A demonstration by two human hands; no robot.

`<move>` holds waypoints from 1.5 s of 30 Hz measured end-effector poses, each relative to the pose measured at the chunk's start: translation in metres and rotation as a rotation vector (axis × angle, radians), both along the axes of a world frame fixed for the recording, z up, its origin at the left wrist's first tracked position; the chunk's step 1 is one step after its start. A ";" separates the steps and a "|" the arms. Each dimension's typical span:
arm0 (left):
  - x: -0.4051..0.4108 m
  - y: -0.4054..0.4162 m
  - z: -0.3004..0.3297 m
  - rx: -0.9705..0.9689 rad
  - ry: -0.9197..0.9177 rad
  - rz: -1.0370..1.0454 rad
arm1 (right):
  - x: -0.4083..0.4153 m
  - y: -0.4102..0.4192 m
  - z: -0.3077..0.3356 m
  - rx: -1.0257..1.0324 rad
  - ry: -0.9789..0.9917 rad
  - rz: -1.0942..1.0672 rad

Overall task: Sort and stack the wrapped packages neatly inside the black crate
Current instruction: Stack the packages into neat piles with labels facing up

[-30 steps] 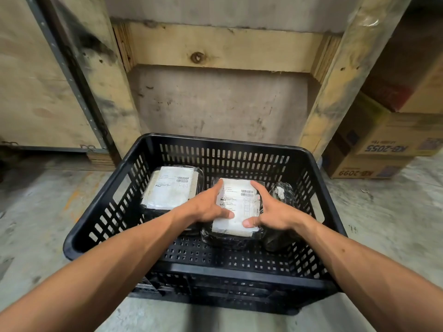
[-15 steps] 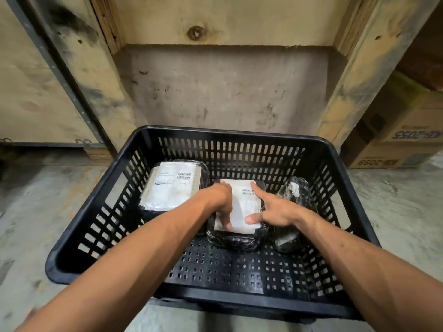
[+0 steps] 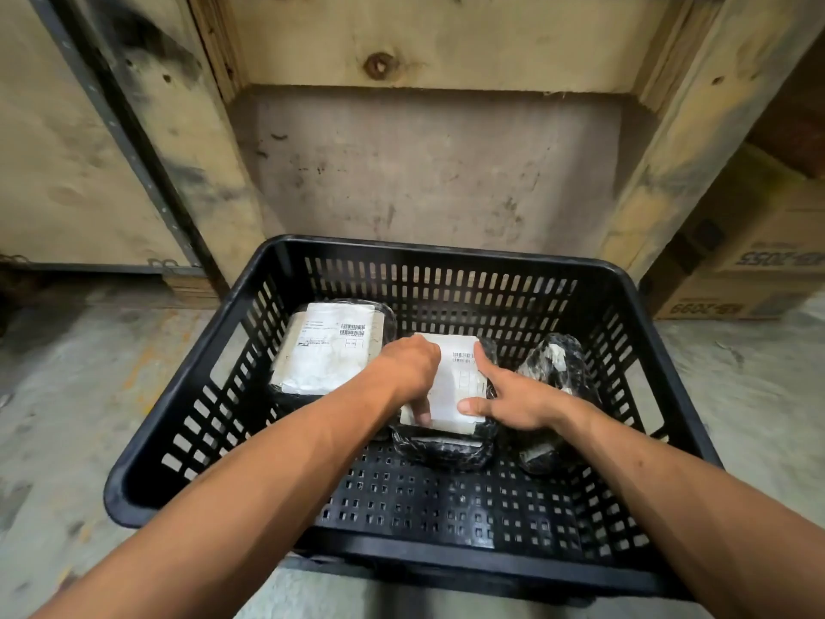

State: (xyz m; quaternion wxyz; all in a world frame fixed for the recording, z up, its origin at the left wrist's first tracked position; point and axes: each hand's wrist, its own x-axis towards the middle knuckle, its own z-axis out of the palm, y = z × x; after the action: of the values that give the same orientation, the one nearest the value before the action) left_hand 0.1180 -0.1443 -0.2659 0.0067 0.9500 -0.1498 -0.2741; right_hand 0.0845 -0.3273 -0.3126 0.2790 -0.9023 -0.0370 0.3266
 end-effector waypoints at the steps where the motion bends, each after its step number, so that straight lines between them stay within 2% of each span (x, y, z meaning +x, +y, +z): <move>1: -0.001 0.002 0.000 -0.004 0.010 -0.008 | 0.000 0.000 0.001 -0.016 -0.003 0.002; 6: -0.015 0.008 0.000 -0.021 -0.058 -0.067 | -0.007 0.005 0.016 -0.103 -0.080 0.006; 10: -0.028 0.010 -0.001 -0.090 -0.133 -0.058 | -0.001 0.005 0.063 -0.188 -0.222 0.077; 14: -0.042 -0.012 0.002 -0.198 -0.181 -0.107 | 0.002 -0.011 0.114 -0.495 -0.335 0.244; 17: -0.050 -0.040 0.002 -0.252 -0.116 -0.145 | 0.003 -0.029 0.129 -0.701 -0.265 0.373; 20: -0.050 -0.065 0.003 -0.356 -0.032 -0.062 | 0.003 -0.042 0.127 -0.748 -0.251 0.431; 23: -0.049 -0.084 0.005 -0.458 -0.012 0.062 | 0.002 -0.048 0.114 -0.725 -0.380 0.443; 27: -0.047 -0.097 0.003 -0.500 -0.024 0.178 | 0.005 -0.051 0.099 -0.681 -0.478 0.414; 29: -0.047 -0.095 0.001 -0.556 0.072 0.270 | 0.006 -0.053 0.096 -0.651 -0.519 0.373; 32: -0.047 -0.088 0.002 -0.738 0.242 0.430 | 0.012 -0.056 0.094 -0.605 -0.533 0.211; 36: -0.051 -0.081 0.004 -0.923 0.194 0.513 | 0.018 -0.055 0.090 -0.415 -0.430 -0.075; 39: -0.054 -0.079 0.004 -0.895 0.075 0.405 | 0.013 -0.051 0.083 -0.231 -0.351 -0.212; 41: -0.054 -0.076 0.003 -0.868 0.096 0.363 | 0.011 -0.051 0.083 -0.120 -0.297 -0.307; 45: -0.055 -0.074 0.000 -0.837 0.127 0.410 | 0.013 -0.047 0.086 0.046 -0.115 -0.445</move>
State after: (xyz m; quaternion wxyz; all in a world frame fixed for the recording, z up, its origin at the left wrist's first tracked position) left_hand 0.0634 -0.2180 -0.2663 0.4524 0.8570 -0.0558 -0.2405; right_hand 0.0977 -0.3744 -0.2270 0.3620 -0.8988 0.1396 0.2039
